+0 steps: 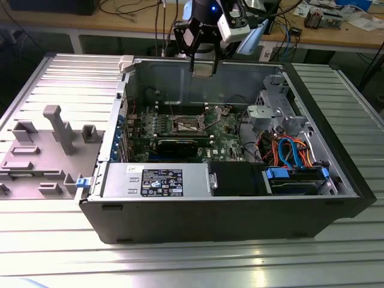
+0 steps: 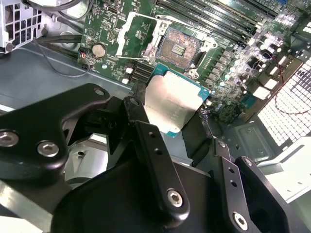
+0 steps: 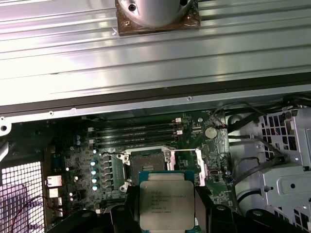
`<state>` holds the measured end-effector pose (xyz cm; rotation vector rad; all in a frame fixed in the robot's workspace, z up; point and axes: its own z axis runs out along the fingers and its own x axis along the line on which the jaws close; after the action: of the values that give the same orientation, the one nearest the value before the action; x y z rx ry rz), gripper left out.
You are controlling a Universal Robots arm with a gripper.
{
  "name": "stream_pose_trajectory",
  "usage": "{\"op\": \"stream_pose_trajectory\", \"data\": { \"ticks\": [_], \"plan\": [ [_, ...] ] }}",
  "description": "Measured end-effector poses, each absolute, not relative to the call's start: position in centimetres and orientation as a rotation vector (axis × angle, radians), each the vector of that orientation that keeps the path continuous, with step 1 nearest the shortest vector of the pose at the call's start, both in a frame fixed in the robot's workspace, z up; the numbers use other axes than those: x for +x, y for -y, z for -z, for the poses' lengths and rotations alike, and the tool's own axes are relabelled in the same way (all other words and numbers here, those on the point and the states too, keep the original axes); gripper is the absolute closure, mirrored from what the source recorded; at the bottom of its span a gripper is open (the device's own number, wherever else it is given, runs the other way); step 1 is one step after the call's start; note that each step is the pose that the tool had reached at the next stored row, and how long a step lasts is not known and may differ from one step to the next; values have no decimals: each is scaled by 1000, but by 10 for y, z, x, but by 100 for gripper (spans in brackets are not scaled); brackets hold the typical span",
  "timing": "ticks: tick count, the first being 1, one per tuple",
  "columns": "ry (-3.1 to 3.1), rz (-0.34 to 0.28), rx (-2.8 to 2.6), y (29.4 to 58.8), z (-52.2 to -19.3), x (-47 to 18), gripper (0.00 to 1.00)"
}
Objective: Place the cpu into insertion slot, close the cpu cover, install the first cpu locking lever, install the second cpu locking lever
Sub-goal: 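Place the cpu into insertion slot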
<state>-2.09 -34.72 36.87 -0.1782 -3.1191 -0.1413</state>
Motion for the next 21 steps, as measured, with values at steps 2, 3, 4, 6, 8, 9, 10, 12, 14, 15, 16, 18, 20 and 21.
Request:
{"op": "stream_pose_trajectory", "data": {
  "ticks": [2, 3, 4, 6, 8, 9, 10, 12, 14, 15, 16, 18, 20, 21],
  "plan": [
    [3118, 141, -201, 347, -369, -21, 46],
    [3118, 142, -215, 347, -369, -21, 46],
    [3117, 142, -232, 347, -369, -21, 46],
    [3115, 142, -278, 347, -369, -21, 46],
    [3112, 142, -317, 347, -368, -21, 46],
    [3111, 142, -332, 347, -368, -21, 46],
    [3111, 142, -333, 347, -368, -21, 46],
    [3111, 142, -334, 347, -368, -21, 46],
    [3111, 142, -335, 347, -368, -21, 46],
    [3111, 142, -335, 347, -368, -21, 46],
    [3111, 143, -336, 347, -368, -21, 46],
    [3109, 142, -353, 347, -368, -21, 46],
    [3105, 143, -402, 347, -368, -21, 46],
    [3102, 143, -424, 347, -368, -21, 46]
  ]
}}
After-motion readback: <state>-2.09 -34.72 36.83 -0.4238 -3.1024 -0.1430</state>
